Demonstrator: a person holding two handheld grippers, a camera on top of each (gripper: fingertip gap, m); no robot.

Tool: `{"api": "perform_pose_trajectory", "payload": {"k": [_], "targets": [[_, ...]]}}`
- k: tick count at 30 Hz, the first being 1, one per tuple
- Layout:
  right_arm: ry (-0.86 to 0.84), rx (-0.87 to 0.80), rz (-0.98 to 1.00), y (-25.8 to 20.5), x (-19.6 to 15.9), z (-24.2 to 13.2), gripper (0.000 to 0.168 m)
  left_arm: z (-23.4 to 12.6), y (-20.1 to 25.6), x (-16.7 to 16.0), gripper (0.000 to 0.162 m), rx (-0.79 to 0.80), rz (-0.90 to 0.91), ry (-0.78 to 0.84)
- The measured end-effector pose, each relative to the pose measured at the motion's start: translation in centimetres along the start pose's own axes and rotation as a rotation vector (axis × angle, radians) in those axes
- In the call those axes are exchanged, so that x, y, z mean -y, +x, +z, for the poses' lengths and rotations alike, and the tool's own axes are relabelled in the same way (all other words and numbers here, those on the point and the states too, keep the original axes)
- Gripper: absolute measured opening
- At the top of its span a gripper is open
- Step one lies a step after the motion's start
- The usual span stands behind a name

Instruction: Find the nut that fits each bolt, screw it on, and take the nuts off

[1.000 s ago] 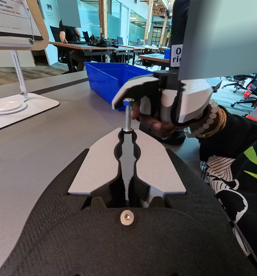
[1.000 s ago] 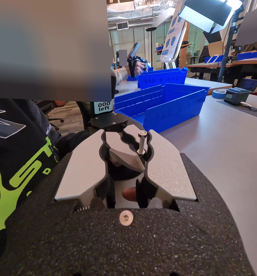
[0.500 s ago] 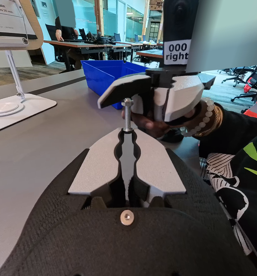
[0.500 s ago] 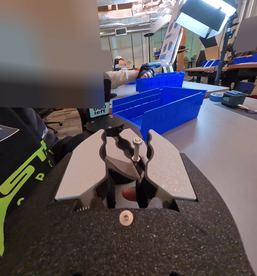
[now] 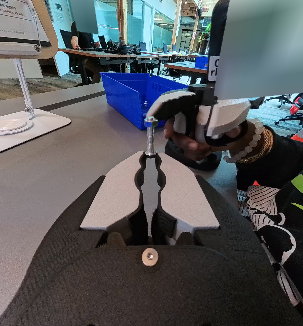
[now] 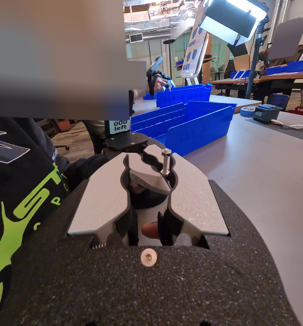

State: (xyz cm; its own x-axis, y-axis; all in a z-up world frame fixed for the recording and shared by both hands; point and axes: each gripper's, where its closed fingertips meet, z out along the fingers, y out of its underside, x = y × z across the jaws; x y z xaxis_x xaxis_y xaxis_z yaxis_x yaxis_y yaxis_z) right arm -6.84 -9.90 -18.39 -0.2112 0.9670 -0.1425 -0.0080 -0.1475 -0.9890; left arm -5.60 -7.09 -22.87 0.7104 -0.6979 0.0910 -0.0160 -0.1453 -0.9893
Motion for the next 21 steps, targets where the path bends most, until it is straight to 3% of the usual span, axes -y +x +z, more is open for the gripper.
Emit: {"api": "perform_pose_trajectory", "payload": {"k": [4, 8, 14, 21], "targets": [[0.026, -0.020, 0.011, 0.5, 0.3, -0.5, 0.038, 0.0, 0.1, 0.0, 0.010, -0.003, 0.002, -0.001], [0.016, 0.001, 0.022, 0.7, 0.1, 0.7, 0.048, 0.1, 0.3, -0.1, 0.010, -0.010, 0.017, -0.011], [-0.027, 0.064, 0.015, 0.0, -0.6, 2.6, 0.050, 0.2, 0.5, -0.3, 0.010, -0.020, 0.024, -0.021], [-0.009, 0.029, 0.016, 0.1, -0.3, 1.3, 0.048, 0.0, 0.1, -0.1, 0.010, -0.005, 0.004, -0.005]]}}
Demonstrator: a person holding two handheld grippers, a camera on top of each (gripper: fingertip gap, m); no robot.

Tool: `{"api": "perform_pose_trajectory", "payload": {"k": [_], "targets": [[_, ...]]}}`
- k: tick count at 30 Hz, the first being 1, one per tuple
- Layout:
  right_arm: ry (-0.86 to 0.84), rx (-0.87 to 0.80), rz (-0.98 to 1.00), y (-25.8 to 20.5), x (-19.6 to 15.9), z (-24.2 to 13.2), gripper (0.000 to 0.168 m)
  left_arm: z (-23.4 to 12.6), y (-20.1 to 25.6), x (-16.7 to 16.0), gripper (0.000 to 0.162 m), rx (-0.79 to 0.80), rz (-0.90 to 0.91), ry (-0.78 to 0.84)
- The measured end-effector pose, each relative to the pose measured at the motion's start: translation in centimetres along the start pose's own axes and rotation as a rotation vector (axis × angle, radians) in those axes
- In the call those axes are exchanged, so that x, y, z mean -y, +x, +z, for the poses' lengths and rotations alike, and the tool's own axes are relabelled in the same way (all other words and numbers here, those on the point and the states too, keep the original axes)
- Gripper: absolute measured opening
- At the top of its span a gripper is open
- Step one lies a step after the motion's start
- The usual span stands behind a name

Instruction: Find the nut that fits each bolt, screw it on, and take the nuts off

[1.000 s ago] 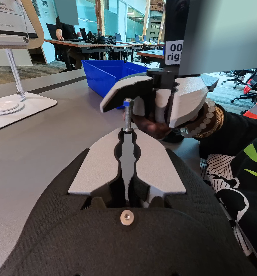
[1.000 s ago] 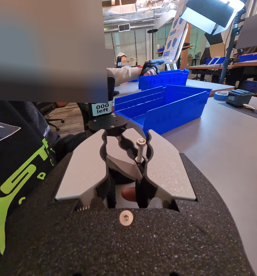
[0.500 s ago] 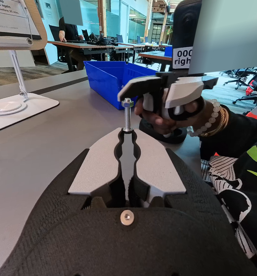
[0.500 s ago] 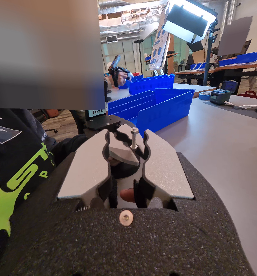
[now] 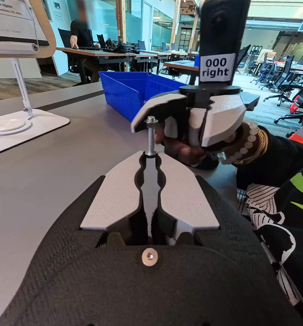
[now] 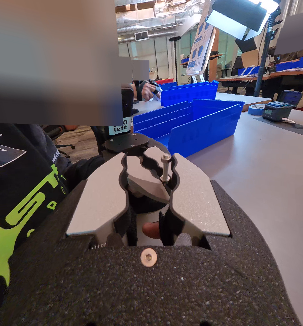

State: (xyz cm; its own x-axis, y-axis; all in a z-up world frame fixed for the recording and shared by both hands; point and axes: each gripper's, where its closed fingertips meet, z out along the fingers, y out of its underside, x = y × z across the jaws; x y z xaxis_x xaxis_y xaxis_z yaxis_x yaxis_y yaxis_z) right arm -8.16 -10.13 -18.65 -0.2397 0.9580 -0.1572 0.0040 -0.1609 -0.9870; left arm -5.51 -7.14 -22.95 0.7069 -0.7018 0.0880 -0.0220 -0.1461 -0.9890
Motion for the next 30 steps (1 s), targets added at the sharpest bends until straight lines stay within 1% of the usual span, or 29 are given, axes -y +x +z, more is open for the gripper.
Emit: {"api": "perform_pose_trajectory", "payload": {"k": [4, 7, 9, 11, 16, 20, 26, 29, 30], "targets": [[0.002, -0.023, -0.003, 0.0, 0.0, -1.0, 0.045, 0.0, -0.1, 0.0, 0.010, 0.004, -0.006, 0.004], [0.017, -0.029, -0.004, 0.0, 0.1, -1.7, 0.037, 0.0, -0.1, 0.0, 0.010, 0.003, -0.006, 0.001], [0.031, -0.047, 0.002, 0.5, 0.3, -1.8, 0.038, 0.0, 0.0, 0.0, 0.010, 0.001, -0.004, -0.002], [0.039, -0.052, 0.006, 0.8, 0.4, -1.4, 0.044, 0.0, 0.0, -0.1, 0.010, -0.003, 0.001, -0.004], [0.016, -0.007, -0.010, 0.5, 0.2, 0.3, 0.050, 0.2, 0.4, -0.2, 0.010, -0.020, 0.014, -0.017], [0.008, 0.018, -0.014, 0.0, 0.2, 0.9, 0.049, 0.2, 0.3, -0.2, 0.010, -0.013, 0.012, -0.016], [0.014, -0.013, -0.012, 0.1, 0.3, -0.3, 0.047, 0.0, -0.1, 0.0, 0.010, 0.002, -0.009, 0.002], [0.015, -0.026, -0.013, 0.1, 0.3, -1.0, 0.043, 0.0, -0.2, 0.0, 0.010, 0.008, -0.008, 0.002], [0.015, -0.022, -0.013, 0.0, 0.3, -1.3, 0.039, 0.0, -0.2, 0.0, 0.010, 0.010, -0.009, 0.003]]}}
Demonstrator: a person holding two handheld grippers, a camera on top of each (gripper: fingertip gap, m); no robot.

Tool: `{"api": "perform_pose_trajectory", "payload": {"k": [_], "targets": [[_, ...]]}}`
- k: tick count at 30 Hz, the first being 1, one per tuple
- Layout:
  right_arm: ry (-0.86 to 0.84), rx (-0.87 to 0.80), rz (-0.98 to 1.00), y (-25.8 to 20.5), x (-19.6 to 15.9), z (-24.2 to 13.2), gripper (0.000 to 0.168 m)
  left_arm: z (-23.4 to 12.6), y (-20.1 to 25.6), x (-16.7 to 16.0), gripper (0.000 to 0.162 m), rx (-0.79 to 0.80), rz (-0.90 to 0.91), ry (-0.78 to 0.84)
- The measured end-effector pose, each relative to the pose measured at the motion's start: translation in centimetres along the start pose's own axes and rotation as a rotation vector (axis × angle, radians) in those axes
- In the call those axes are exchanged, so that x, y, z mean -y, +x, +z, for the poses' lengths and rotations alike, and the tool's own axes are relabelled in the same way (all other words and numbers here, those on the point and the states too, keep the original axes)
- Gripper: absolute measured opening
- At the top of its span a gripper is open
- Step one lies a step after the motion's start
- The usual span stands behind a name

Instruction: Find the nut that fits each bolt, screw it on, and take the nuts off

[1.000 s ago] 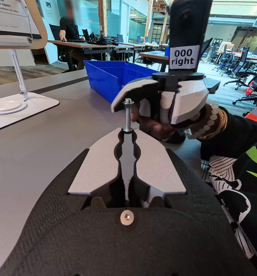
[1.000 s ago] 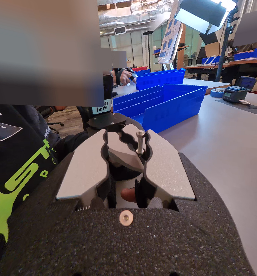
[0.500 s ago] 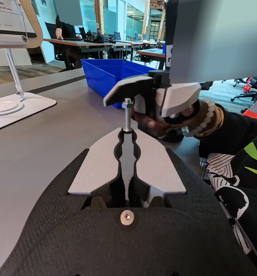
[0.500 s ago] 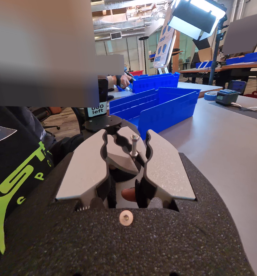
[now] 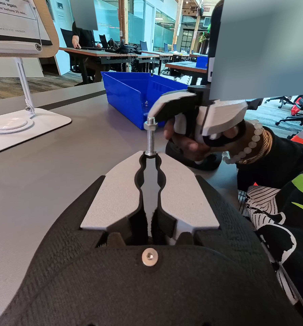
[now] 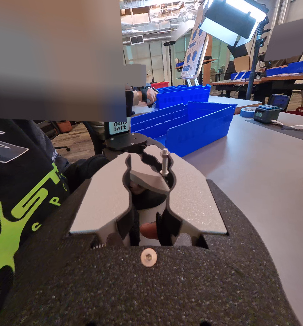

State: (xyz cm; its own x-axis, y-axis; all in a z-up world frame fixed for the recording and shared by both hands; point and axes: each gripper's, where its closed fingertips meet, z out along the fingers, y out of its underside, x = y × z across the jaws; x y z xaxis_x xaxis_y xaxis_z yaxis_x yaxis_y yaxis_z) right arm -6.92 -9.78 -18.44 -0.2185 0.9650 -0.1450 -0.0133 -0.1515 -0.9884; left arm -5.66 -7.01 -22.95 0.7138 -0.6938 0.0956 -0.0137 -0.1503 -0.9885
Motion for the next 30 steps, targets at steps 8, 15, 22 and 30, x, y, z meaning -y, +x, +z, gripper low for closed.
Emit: {"api": "perform_pose_trajectory", "payload": {"k": [8, 15, 22, 30], "targets": [[0.025, -0.033, 0.000, 1.0, 0.4, 0.1, 0.042, 0.1, 0.2, -0.1, 0.010, -0.011, 0.011, -0.008], [-0.010, 0.023, -0.011, 0.4, -0.2, 2.2, 0.047, 0.1, 0.4, -0.2, 0.010, -0.024, 0.019, -0.015], [-0.008, 0.020, -0.008, 0.2, -0.2, 1.8, 0.046, 0.0, 0.1, 0.0, 0.010, -0.007, 0.005, -0.003], [-0.002, -0.010, 0.001, 0.2, -0.2, 0.3, 0.043, 0.0, 0.0, 0.0, 0.010, -0.002, -0.004, 0.003]]}}
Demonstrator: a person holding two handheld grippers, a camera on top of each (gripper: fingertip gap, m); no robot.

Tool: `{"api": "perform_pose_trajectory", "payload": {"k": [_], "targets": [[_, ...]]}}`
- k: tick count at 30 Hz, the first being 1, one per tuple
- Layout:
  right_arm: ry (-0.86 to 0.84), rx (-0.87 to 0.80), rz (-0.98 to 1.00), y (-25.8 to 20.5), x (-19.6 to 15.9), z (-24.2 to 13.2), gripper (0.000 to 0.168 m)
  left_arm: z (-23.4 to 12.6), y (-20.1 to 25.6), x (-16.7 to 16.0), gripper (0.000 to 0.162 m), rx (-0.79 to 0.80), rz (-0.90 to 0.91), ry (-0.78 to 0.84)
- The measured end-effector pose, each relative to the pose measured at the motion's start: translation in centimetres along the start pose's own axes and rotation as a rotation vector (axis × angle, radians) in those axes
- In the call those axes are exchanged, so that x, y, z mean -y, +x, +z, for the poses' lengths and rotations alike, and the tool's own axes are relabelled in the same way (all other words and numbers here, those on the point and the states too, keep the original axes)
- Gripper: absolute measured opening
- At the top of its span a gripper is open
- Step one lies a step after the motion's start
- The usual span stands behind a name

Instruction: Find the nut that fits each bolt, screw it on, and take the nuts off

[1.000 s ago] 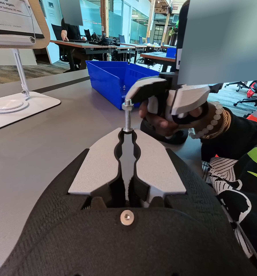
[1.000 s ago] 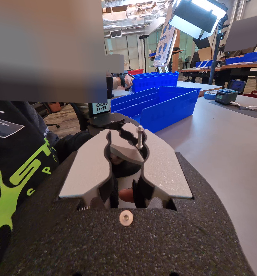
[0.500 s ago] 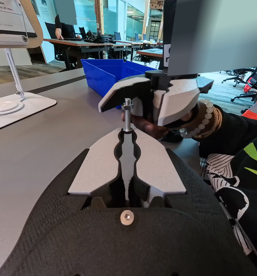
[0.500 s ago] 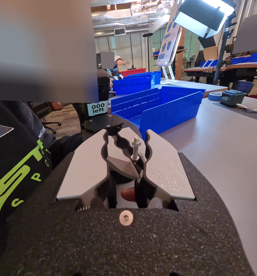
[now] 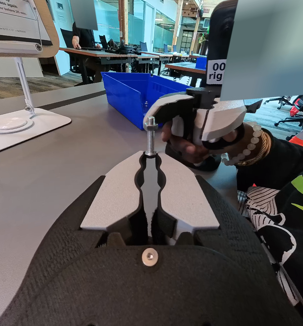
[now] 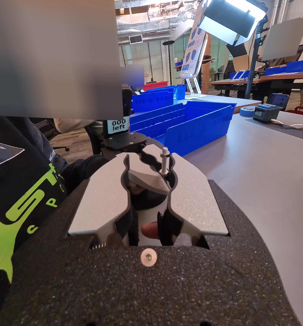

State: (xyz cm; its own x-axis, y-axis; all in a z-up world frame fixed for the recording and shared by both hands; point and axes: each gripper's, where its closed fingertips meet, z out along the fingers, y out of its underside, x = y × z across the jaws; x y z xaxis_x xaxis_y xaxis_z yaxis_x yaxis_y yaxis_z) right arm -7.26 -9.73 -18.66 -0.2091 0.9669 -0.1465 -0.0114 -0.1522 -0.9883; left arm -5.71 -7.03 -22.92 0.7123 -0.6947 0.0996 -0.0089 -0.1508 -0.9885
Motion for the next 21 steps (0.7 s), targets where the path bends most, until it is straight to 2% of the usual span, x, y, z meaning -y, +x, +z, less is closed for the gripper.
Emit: {"api": "perform_pose_trajectory", "payload": {"k": [5, 14, 21], "targets": [[0.013, -0.013, -0.002, 0.2, 0.2, -0.8, 0.035, -0.1, 0.0, 0.1, 0.010, -0.004, -0.010, 0.008], [0.001, 0.015, -0.001, 0.6, -0.2, 1.9, 0.052, -0.1, 0.3, 0.0, 0.010, -0.021, 0.008, 0.004], [-0.012, 0.056, -0.010, -0.2, -0.3, 2.7, 0.051, -0.1, 0.3, 0.1, 0.010, -0.021, 0.003, 0.009]]}}
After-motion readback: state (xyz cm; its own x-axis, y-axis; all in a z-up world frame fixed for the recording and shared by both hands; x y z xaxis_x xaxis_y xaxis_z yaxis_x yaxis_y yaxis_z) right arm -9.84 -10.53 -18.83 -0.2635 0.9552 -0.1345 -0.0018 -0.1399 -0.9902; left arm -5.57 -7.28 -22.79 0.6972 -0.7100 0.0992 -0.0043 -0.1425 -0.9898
